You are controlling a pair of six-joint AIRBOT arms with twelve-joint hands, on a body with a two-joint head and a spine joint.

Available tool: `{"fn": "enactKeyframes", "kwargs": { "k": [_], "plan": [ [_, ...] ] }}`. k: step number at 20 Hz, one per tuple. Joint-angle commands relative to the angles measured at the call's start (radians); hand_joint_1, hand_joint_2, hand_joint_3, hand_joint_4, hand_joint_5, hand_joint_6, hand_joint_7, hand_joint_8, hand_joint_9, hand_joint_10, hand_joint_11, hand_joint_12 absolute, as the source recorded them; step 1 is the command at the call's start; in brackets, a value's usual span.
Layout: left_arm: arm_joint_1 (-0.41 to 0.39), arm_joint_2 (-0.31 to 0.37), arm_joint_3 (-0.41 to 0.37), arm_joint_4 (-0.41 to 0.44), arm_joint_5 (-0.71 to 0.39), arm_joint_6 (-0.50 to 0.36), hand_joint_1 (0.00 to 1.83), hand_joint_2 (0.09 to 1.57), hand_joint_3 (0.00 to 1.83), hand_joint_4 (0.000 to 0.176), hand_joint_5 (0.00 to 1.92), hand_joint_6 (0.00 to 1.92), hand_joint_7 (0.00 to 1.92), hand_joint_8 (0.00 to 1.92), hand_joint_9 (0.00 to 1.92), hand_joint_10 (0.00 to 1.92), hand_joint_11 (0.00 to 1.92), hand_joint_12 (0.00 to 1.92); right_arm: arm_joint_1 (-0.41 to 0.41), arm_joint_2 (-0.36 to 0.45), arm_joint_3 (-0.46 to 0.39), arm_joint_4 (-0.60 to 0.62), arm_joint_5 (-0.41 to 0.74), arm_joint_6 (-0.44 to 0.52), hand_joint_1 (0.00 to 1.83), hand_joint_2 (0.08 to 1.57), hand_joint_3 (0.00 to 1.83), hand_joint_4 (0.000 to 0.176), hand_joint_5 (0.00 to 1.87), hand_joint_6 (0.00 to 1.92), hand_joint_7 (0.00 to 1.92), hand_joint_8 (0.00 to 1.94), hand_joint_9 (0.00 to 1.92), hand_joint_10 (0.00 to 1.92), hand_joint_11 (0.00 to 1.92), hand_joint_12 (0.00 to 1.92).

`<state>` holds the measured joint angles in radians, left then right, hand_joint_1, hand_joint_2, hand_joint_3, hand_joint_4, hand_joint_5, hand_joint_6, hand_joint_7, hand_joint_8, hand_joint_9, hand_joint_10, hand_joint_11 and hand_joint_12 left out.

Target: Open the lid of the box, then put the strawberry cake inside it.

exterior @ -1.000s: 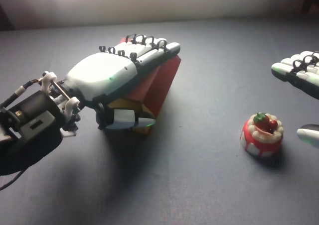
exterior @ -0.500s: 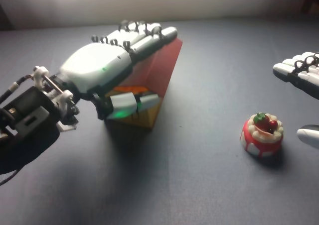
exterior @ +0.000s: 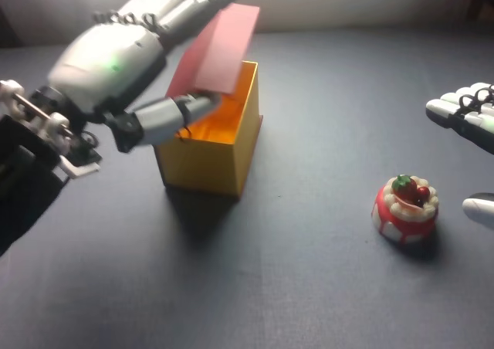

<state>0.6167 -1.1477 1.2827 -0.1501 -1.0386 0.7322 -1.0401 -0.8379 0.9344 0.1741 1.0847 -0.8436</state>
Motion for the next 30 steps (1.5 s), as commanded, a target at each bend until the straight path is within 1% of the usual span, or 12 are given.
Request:
{"fn": "enactKeyframes", "kwargs": {
  "k": [1, 2, 3, 5, 6, 8, 11, 15, 16, 25, 27, 30],
  "plan": [
    [0.000, 0.016, 0.000, -0.021, -0.160, -0.001, 0.74, 1.27, 0.00, 0.150, 0.00, 0.00, 0.00, 0.00, 0.00, 0.00, 0.00, 0.22, -0.001, 0.003, 0.003, 0.008, 0.126, 0.006, 0.44, 1.40, 0.00, 0.000, 0.00, 0.00, 0.00, 0.00, 0.00, 0.00, 0.00, 0.00],
    [0.004, 0.022, -0.001, -0.037, -0.180, -0.001, 0.73, 1.28, 0.00, 0.136, 0.00, 0.00, 0.00, 0.00, 0.00, 0.00, 0.00, 0.04, -0.004, 0.003, 0.003, 0.010, 0.126, 0.006, 0.44, 1.40, 0.00, 0.000, 0.00, 0.00, 0.00, 0.00, 0.00, 0.00, 0.00, 0.00],
    [0.007, 0.027, -0.001, -0.051, -0.194, -0.001, 0.69, 1.27, 0.00, 0.146, 0.00, 0.00, 0.00, 0.00, 0.00, 0.00, 0.00, 0.01, -0.005, 0.003, 0.003, 0.011, 0.126, 0.006, 0.44, 1.40, 0.00, 0.000, 0.00, 0.00, 0.00, 0.00, 0.00, 0.00, 0.00, 0.00],
    [0.014, 0.038, -0.001, -0.083, -0.217, -0.001, 0.64, 1.27, 0.00, 0.138, 0.00, 0.00, 0.00, 0.00, 0.00, 0.00, 0.00, 0.00, -0.008, 0.002, 0.003, 0.013, 0.127, 0.007, 0.48, 1.40, 0.00, 0.000, 0.00, 0.00, 0.00, 0.00, 0.00, 0.00, 0.00, 0.00],
    [0.021, 0.045, -0.001, -0.107, -0.234, -0.001, 0.52, 1.28, 0.00, 0.172, 0.00, 0.00, 0.00, 0.00, 0.00, 0.00, 0.00, 0.00, -0.009, 0.002, 0.003, 0.015, 0.128, 0.008, 0.48, 1.39, 0.00, 0.000, 0.00, 0.00, 0.00, 0.00, 0.00, 0.00, 0.00, 0.00],
    [0.035, 0.054, 0.000, -0.148, -0.258, -0.001, 0.52, 1.29, 0.01, 0.174, 0.00, 0.00, 0.00, 0.00, 0.00, 0.00, 0.00, 0.00, -0.011, 0.001, 0.003, 0.017, 0.131, 0.008, 0.49, 1.39, 0.00, 0.000, 0.00, 0.00, 0.00, 0.00, 0.00, 0.00, 0.00, 0.00],
    [0.052, 0.070, 0.013, -0.221, -0.257, -0.001, 0.54, 1.32, 0.01, 0.114, 0.00, 0.00, 0.00, 0.00, 0.00, 0.00, 0.00, 0.00, -0.016, 0.001, 0.003, 0.021, 0.135, 0.009, 0.50, 1.39, 0.00, 0.000, 0.00, 0.00, 0.00, 0.00, 0.00, 0.00, 0.00, 0.00],
    [0.097, 0.091, 0.020, -0.293, -0.230, -0.001, 0.65, 1.31, 0.00, 0.126, 0.00, 0.00, 0.00, 0.00, 0.00, 0.00, 0.00, 0.00, -0.016, 0.001, 0.003, 0.021, 0.136, 0.010, 0.49, 1.39, 0.00, 0.000, 0.00, 0.00, 0.00, 0.00, 0.00, 0.00, 0.00, 0.00],
    [0.114, 0.095, 0.019, -0.307, -0.228, -0.001, 0.70, 1.29, 0.00, 0.174, 0.00, 0.00, 0.00, 0.00, 0.00, 0.00, 0.00, 0.00, -0.016, 0.001, 0.003, 0.021, 0.136, 0.011, 0.48, 1.39, 0.00, 0.000, 0.00, 0.00, 0.00, 0.00, 0.00, 0.00, 0.00, 0.00],
    [0.189, 0.171, -0.079, -0.087, -0.231, 0.003, 0.80, 1.24, 0.00, 0.176, 0.00, 0.00, 0.00, 0.00, 0.00, 0.00, 0.00, 0.00, 0.020, -0.003, 0.023, -0.033, 0.078, 0.036, 0.63, 1.24, 0.00, 0.000, 0.00, 0.00, 0.00, 0.00, 0.00, 0.00, 0.00, 0.00],
    [0.217, 0.191, -0.108, -0.044, -0.229, 0.007, 0.85, 1.33, 0.03, 0.119, 0.00, 0.00, 0.00, 0.00, 0.00, 0.00, 0.00, 0.00, 0.065, -0.020, 0.042, -0.065, 0.005, 0.038, 0.77, 1.20, 0.00, 0.000, 0.00, 0.00, 0.00, 0.00, 0.00, 0.00, 0.00, 0.00],
    [0.269, 0.224, -0.156, -0.003, -0.260, 0.007, 0.87, 1.38, 0.03, 0.094, 0.00, 0.00, 0.00, 0.00, 0.00, 0.00, 0.00, 0.00, 0.130, -0.072, 0.089, -0.095, -0.109, 0.038, 0.91, 1.11, 0.00, 0.000, 0.02, 0.00, 0.04, 0.00, 0.04, 0.02, 0.01, 0.02]
  ]
}}
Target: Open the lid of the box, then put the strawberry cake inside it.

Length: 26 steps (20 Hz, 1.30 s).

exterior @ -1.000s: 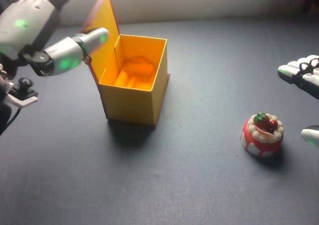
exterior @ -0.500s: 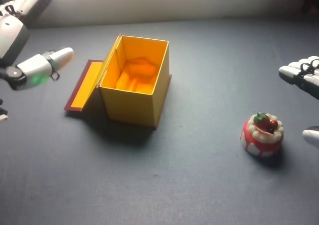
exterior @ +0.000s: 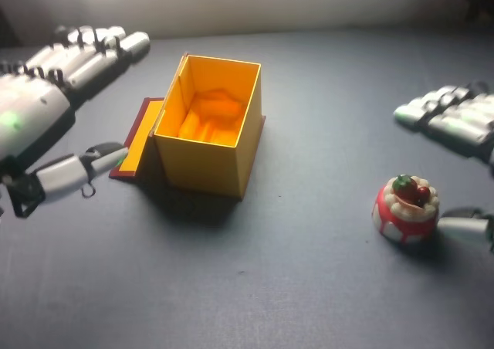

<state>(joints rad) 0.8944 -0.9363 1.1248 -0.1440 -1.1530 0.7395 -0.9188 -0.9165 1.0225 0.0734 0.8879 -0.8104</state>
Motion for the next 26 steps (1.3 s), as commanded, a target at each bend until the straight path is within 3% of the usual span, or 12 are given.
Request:
{"fn": "enactKeyframes", "kwargs": {
  "k": [1, 5, 8, 10, 11, 12, 13, 15, 20, 21, 24, 26],
  "plan": [
    [0.000, 0.016, -0.003, -0.006, -0.155, 0.000, 0.87, 1.38, 0.03, 0.089, 0.00, 0.00, 0.00, 0.00, 0.00, 0.00, 0.00, 0.00, 0.017, -0.002, 0.011, 0.005, 0.071, 0.005, 0.92, 1.07, 0.01, 0.000, 0.06, 0.00, 0.08, 0.00, 0.09, 0.02, 0.00, 0.28],
    [0.034, 0.036, -0.025, -0.004, -0.201, 0.000, 0.87, 1.40, 0.02, 0.077, 0.00, 0.00, 0.00, 0.00, 0.00, 0.00, 0.00, 0.00, 0.060, -0.057, 0.065, 0.001, -0.019, 0.005, 1.00, 1.03, 0.00, 0.000, 0.09, 0.01, 0.11, 0.01, 0.13, 0.06, 0.00, 1.15],
    [0.045, 0.046, -0.034, -0.003, -0.214, 0.000, 0.91, 1.39, 0.01, 0.073, 0.00, 0.00, 0.00, 0.00, 0.00, 0.00, 0.00, 0.00, 0.078, -0.098, 0.102, -0.002, -0.071, 0.005, 1.04, 1.06, 0.01, 0.000, 0.08, 0.01, 0.09, 0.01, 0.10, 0.07, 0.00, 1.12],
    [0.053, 0.051, -0.041, 0.001, -0.223, 0.000, 0.87, 1.40, 0.01, 0.058, 0.00, 0.00, 0.00, 0.00, 0.00, 0.00, 0.00, 0.00, 0.095, -0.124, 0.128, 0.000, -0.104, 0.005, 1.15, 1.09, 0.01, 0.000, 0.26, 0.10, 0.46, 0.20, 0.28, 0.94, 0.06, 1.65],
    [0.061, 0.055, -0.046, 0.002, -0.237, 0.000, 0.83, 1.40, 0.01, 0.071, 0.00, 0.00, 0.00, 0.00, 0.00, 0.00, 0.00, 0.00, 0.107, -0.136, 0.142, 0.000, -0.119, 0.005, 1.27, 1.19, 0.01, 0.000, 0.46, 0.22, 0.69, 1.13, 0.54, 1.16, 0.38, 1.70],
    [0.064, 0.056, -0.048, 0.002, -0.242, 0.000, 0.83, 1.40, 0.01, 0.071, 0.00, 0.00, 0.00, 0.00, 0.00, 0.00, 0.00, 0.00, 0.112, -0.139, 0.147, 0.000, -0.126, 0.005, 1.27, 1.19, 0.01, 0.000, 0.46, 0.22, 0.69, 1.13, 0.54, 1.16, 0.38, 1.70],
    [0.071, 0.059, -0.053, 0.002, -0.254, 0.000, 0.78, 1.41, 0.01, 0.086, 0.00, 0.00, 0.00, 0.00, 0.00, 0.00, 0.00, 0.00, 0.123, -0.143, 0.154, 0.000, -0.131, 0.006, 1.23, 1.21, 0.00, 0.000, 0.69, 1.18, 0.90, 1.34, 0.96, 1.37, 0.91, 1.72],
    [0.082, 0.064, -0.059, 0.005, -0.264, 0.000, 0.81, 1.42, 0.01, 0.054, 0.00, 0.00, 0.00, 0.00, 0.00, 0.00, 0.00, 0.00, 0.140, -0.141, 0.154, -0.015, -0.128, 0.009, 1.35, 1.22, 0.00, 0.000, 0.73, 1.10, 0.79, 1.39, 0.80, 1.62, 0.80, 1.90],
    [0.109, 0.067, -0.068, 0.003, -0.263, 0.000, 0.80, 1.41, 0.00, 0.076, 0.00, 0.00, 0.00, 0.00, 0.00, 0.00, 0.00, 0.00, 0.176, -0.113, 0.147, -0.087, -0.054, 0.097, 1.23, 1.22, 0.00, 0.000, 0.73, 1.14, 0.85, 1.49, 0.88, 1.66, 0.85, 1.92],
    [0.120, 0.067, -0.074, 0.000, -0.268, 0.000, 0.77, 1.43, 0.01, 0.047, 0.00, 0.00, 0.00, 0.00, 0.00, 0.00, 0.00, 0.00, 0.197, -0.110, 0.148, -0.107, -0.036, 0.114, 1.34, 1.23, 0.00, 0.000, 0.66, 1.18, 0.75, 1.41, 0.76, 1.63, 0.79, 1.86],
    [0.162, 0.061, -0.088, -0.012, -0.282, -0.001, 0.78, 1.44, 0.01, 0.034, 0.00, 0.00, 0.00, 0.00, 0.00, 0.00, 0.00, 0.00, 0.300, -0.123, 0.160, -0.179, -0.030, 0.123, 1.20, 1.27, 0.00, 0.000, 0.67, 1.40, 0.72, 1.54, 0.96, 1.88, 0.98, 1.92],
    [0.181, 0.049, -0.088, -0.019, -0.280, -0.009, 0.83, 1.42, 0.00, 0.029, 0.02, 0.01, 0.00, 0.00, 0.00, 0.00, 0.00, 0.00, 0.349, -0.153, 0.181, -0.202, -0.042, 0.125, 1.20, 1.26, 0.00, 0.000, 0.66, 1.23, 0.80, 1.58, 0.91, 1.74, 0.90, 1.91]
  ]
}}
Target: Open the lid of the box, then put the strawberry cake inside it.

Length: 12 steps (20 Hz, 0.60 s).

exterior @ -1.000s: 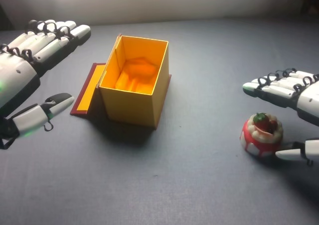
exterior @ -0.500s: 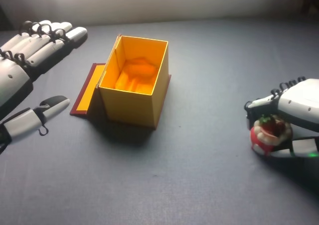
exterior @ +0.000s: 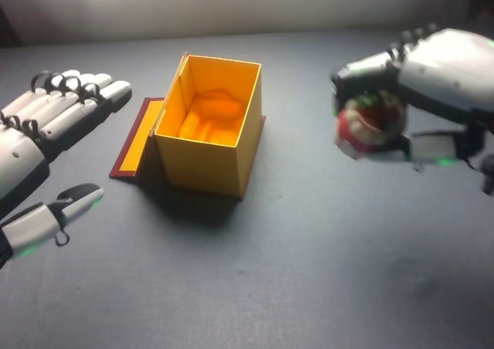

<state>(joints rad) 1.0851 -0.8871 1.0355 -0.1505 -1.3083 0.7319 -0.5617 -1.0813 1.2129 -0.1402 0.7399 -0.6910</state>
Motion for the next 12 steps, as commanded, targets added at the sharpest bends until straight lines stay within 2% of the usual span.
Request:
{"fn": "enactKeyframes", "kwargs": {
  "k": [1, 2, 3, 4, 5, 6, 7, 8, 10, 11, 12],
  "plan": [
    [0.001, -0.006, 0.001, -0.017, -0.124, -0.006, 0.85, 1.42, 0.00, 0.026, 0.02, 0.01, 0.00, 0.00, 0.00, 0.00, 0.00, 0.00, 0.023, -0.015, 0.011, -0.003, 0.091, 0.010, 1.19, 1.28, 0.00, 0.000, 0.62, 1.27, 0.78, 1.62, 0.88, 1.76, 0.89, 1.92],
    [0.011, -0.011, 0.001, -0.023, -0.125, -0.009, 0.91, 1.41, 0.00, 0.019, 0.02, 0.01, 0.00, 0.00, 0.00, 0.00, 0.00, 0.00, 0.050, -0.040, 0.031, -0.022, 0.074, 0.021, 1.20, 1.27, 0.00, 0.000, 0.63, 1.29, 0.80, 1.56, 0.82, 1.67, 0.80, 1.90],
    [0.021, -0.016, 0.002, -0.032, -0.130, -0.011, 0.96, 1.40, 0.00, 0.014, 0.03, 0.01, 0.00, 0.00, 0.00, 0.00, 0.00, 0.00, 0.080, -0.062, 0.047, -0.039, 0.056, 0.024, 1.29, 1.30, 0.00, 0.000, 0.59, 1.35, 0.66, 1.58, 0.63, 1.76, 0.51, 1.92],
    [0.029, -0.022, 0.003, -0.043, -0.135, -0.013, 0.98, 1.39, 0.00, 0.016, 0.04, 0.01, 0.00, 0.00, 0.00, 0.00, 0.00, 0.00, 0.113, -0.087, 0.063, -0.057, 0.036, 0.024, 1.14, 1.31, 0.00, 0.000, 0.61, 1.48, 0.65, 1.58, 0.51, 1.51, 0.35, 1.86],
    [0.036, -0.025, 0.003, -0.052, -0.140, -0.015, 0.98, 1.39, 0.00, 0.017, 0.05, 0.01, 0.00, 0.00, 0.00, 0.00, 0.00, 0.00, 0.131, -0.103, 0.073, -0.065, 0.023, 0.024, 1.29, 1.27, 0.00, 0.000, 0.64, 1.43, 0.70, 1.40, 0.65, 1.57, 0.44, 1.70],
    [0.048, -0.029, 0.003, -0.063, -0.147, -0.016, 0.96, 1.39, 0.00, 0.015, 0.05, 0.01, 0.00, 0.00, 0.00, 0.00, 0.00, 0.00, 0.150, -0.113, 0.087, -0.074, 0.010, 0.024, 1.33, 1.23, 0.00, 0.000, 0.70, 1.32, 0.77, 1.28, 0.72, 1.53, 0.47, 1.69],
    [0.059, -0.034, 0.003, -0.074, -0.154, -0.018, 0.95, 1.38, 0.00, 0.027, 0.06, 0.02, 0.00, 0.00, 0.00, 0.00, 0.00, 0.00, 0.168, -0.126, 0.102, -0.079, 0.000, 0.024, 1.35, 1.21, 0.00, 0.000, 0.75, 1.24, 0.79, 1.24, 0.77, 1.49, 0.53, 1.70],
    [0.070, -0.039, 0.004, -0.083, -0.161, -0.022, 0.96, 1.38, 0.00, 0.034, 0.06, 0.01, 0.00, 0.00, 0.00, 0.00, 0.00, 0.00, 0.181, -0.141, 0.113, -0.082, -0.005, 0.024, 1.34, 1.21, 0.00, 0.000, 0.77, 1.25, 0.76, 1.26, 0.75, 1.51, 0.50, 1.72],
    [0.076, -0.045, 0.007, -0.088, -0.160, -0.027, 0.98, 1.37, 0.00, 0.020, 0.06, 0.01, 0.00, 0.00, 0.00, 0.00, 0.00, 0.00, 0.210, -0.167, 0.134, -0.084, -0.008, 0.024, 1.33, 1.24, 0.00, 0.000, 0.77, 1.28, 0.65, 1.38, 0.71, 1.57, 0.51, 1.81],
    [0.076, -0.046, 0.008, -0.089, -0.158, -0.027, 0.99, 1.37, 0.00, 0.014, 0.06, 0.01, 0.00, 0.00, 0.00, 0.00, 0.00, 0.00, 0.217, -0.173, 0.139, -0.084, -0.008, 0.024, 1.23, 1.24, 0.00, 0.000, 0.73, 1.18, 0.77, 1.52, 0.84, 1.63, 0.79, 1.90],
    [0.076, -0.049, 0.010, -0.089, -0.156, -0.029, 0.99, 1.37, 0.00, 0.035, 0.06, 0.01, 0.00, 0.00, 0.00, 0.00, 0.00, 0.00, 0.228, -0.183, 0.149, -0.085, -0.013, 0.024, 1.21, 1.26, 0.00, 0.000, 0.69, 1.16, 0.76, 1.62, 0.97, 1.75, 1.01, 1.92]
  ]
}}
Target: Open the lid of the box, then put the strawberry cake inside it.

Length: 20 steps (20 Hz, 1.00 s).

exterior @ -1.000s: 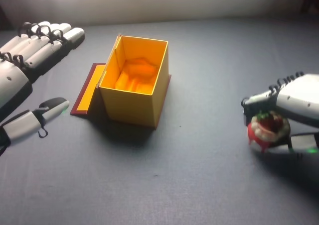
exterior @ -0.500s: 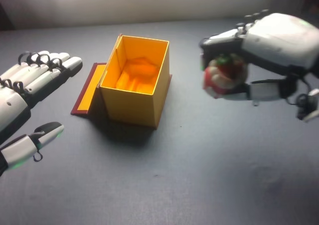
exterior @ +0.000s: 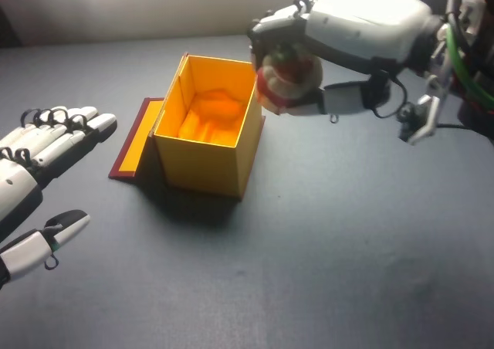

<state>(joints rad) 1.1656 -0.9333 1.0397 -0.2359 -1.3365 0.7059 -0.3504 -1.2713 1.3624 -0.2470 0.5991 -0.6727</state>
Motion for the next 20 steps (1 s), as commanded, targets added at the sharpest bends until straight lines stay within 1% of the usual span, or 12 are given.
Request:
{"fn": "enactKeyframes", "kwargs": {
  "k": [1, 2, 3, 5, 7, 11, 13, 14, 16, 17, 19, 20],
  "plan": [
    [-0.004, -0.007, 0.010, -0.004, -0.127, -0.005, 1.00, 1.37, 0.00, 0.037, 0.06, 0.01, 0.00, 0.00, 0.00, 0.00, 0.00, 0.00, 0.030, -0.010, 0.013, 0.019, 0.118, 0.005, 1.20, 1.27, 0.00, 0.000, 0.68, 1.15, 0.76, 1.65, 1.06, 1.82, 1.12, 1.92],
    [-0.004, -0.010, 0.012, -0.005, -0.126, -0.006, 0.99, 1.37, 0.00, 0.037, 0.06, 0.01, 0.00, 0.00, 0.00, 0.00, 0.00, 0.00, 0.036, -0.023, 0.024, 0.019, 0.114, 0.005, 1.20, 1.25, 0.00, 0.000, 0.71, 1.31, 0.76, 1.48, 1.10, 1.83, 1.18, 1.92],
    [-0.004, -0.012, 0.014, -0.006, -0.125, -0.008, 0.96, 1.38, 0.00, 0.044, 0.06, 0.01, 0.00, 0.00, 0.00, 0.00, 0.00, 0.00, 0.042, -0.036, 0.035, 0.019, 0.108, 0.005, 1.20, 1.26, 0.00, 0.000, 0.70, 1.17, 0.75, 1.64, 1.04, 1.84, 1.12, 1.92],
    [-0.004, -0.015, 0.018, -0.006, -0.120, -0.010, 0.97, 1.38, 0.00, 0.038, 0.06, 0.01, 0.00, 0.00, 0.00, 0.00, 0.00, 0.00, 0.053, -0.072, 0.062, 0.019, 0.086, 0.005, 1.31, 1.24, 0.00, 0.000, 0.70, 1.18, 0.70, 1.46, 0.79, 1.62, 0.73, 1.82],
    [-0.004, -0.017, 0.021, -0.009, -0.116, -0.010, 0.85, 1.39, 0.00, 0.075, 0.06, 0.01, 0.00, 0.00, 0.00, 0.00, 0.00, 0.00, 0.057, -0.108, 0.088, 0.020, 0.060, 0.005, 1.35, 1.19, 0.00, 0.000, 0.75, 1.17, 0.78, 1.24, 0.87, 1.42, 0.72, 1.58],
    [-0.004, -0.030, 0.036, -0.014, -0.110, -0.018, 0.80, 1.41, 0.01, 0.071, 0.05, 0.00, 0.00, 0.00, 0.00, 0.00, 0.00, 0.00, 0.067, -0.190, 0.151, 0.024, 0.003, 0.005, 1.35, 1.22, 0.00, 0.000, 0.66, 1.18, 0.76, 1.35, 0.87, 1.49, 0.78, 1.60],
    [-0.004, -0.035, 0.042, -0.014, -0.108, -0.021, 0.80, 1.42, 0.01, 0.067, 0.05, 0.00, 0.00, 0.00, 0.00, 0.00, 0.00, 0.00, 0.077, -0.220, 0.179, 0.025, -0.025, 0.005, 1.15, 1.28, 0.00, 0.000, 0.62, 1.40, 0.75, 1.50, 0.78, 1.18, 0.71, 1.58],
    [-0.004, -0.036, 0.043, -0.014, -0.106, -0.021, 0.80, 1.42, 0.01, 0.064, 0.05, 0.00, 0.00, 0.00, 0.00, 0.00, 0.00, 0.00, 0.078, -0.230, 0.189, 0.025, -0.032, 0.005, 1.30, 1.25, 0.00, 0.000, 0.65, 1.23, 0.71, 1.46, 0.82, 1.47, 0.72, 1.60],
    [-0.005, -0.038, 0.044, -0.014, -0.104, -0.023, 0.80, 1.41, 0.00, 0.072, 0.05, 0.00, 0.00, 0.00, 0.00, 0.00, 0.00, 0.00, 0.081, -0.242, 0.201, 0.030, -0.046, 0.005, 1.33, 1.24, 0.00, 0.000, 0.68, 1.19, 0.71, 1.42, 0.79, 1.57, 0.65, 1.66],
    [-0.005, -0.037, 0.044, -0.014, -0.104, -0.024, 0.80, 1.41, 0.00, 0.074, 0.06, 0.00, 0.00, 0.00, 0.00, 0.00, 0.00, 0.00, 0.081, -0.242, 0.200, 0.030, -0.047, 0.005, 1.19, 1.26, 0.00, 0.000, 0.64, 1.35, 0.77, 1.43, 0.69, 1.33, 0.56, 1.66],
    [-0.005, -0.038, 0.044, -0.014, -0.106, -0.024, 0.81, 1.42, 0.00, 0.060, 0.06, 0.00, 0.00, 0.00, 0.00, 0.00, 0.00, 0.00, 0.081, -0.242, 0.197, 0.030, -0.049, 0.007, 1.11, 1.21, 0.00, 0.000, 0.40, 0.63, 0.52, 0.65, 0.50, 0.94, 0.34, 1.56],
    [-0.005, -0.039, 0.043, -0.016, -0.108, -0.024, 0.79, 1.41, 0.00, 0.073, 0.06, 0.00, 0.00, 0.00, 0.00, 0.00, 0.00, 0.00, 0.081, -0.242, 0.194, 0.030, -0.049, 0.008, 1.09, 1.18, 0.00, 0.000, 0.36, 0.37, 0.49, 0.33, 0.45, 0.68, 0.22, 1.53]
  ]
}}
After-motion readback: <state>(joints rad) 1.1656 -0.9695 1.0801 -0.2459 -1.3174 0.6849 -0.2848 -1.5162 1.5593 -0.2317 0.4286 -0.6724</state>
